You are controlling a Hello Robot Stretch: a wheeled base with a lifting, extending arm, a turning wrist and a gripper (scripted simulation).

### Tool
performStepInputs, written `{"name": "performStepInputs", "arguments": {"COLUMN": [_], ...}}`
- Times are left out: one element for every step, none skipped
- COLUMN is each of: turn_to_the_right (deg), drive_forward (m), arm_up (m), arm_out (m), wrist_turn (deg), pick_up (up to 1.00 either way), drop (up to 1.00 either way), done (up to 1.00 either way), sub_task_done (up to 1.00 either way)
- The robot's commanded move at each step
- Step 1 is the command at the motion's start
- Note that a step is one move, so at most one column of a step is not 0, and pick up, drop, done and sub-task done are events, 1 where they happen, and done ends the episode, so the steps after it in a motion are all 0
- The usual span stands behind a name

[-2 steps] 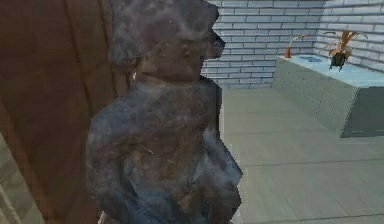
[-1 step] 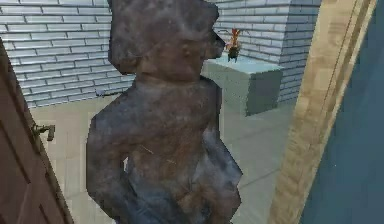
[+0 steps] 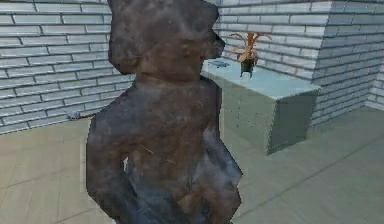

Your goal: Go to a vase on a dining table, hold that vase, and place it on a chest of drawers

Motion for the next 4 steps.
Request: {"name": "performStepInputs", "arguments": {"turn_to_the_right": [0.0,0.0,0.0,-45.0], "drive_forward": [1.0,1.0,0.6,0.0], "arm_up": [0.0,0.0,0.0,0.0], "arm_out": [0.0,0.0,0.0,0.0], "wrist_turn": [0.0,0.0,0.0,0.0], "pick_up": [0.0,0.0,0.0,0.0], "drop": [0.0,0.0,0.0,0.0], "done": [0.0,0.0,0.0,0.0], "sub_task_done": [0.0,0.0,0.0,0.0]}}
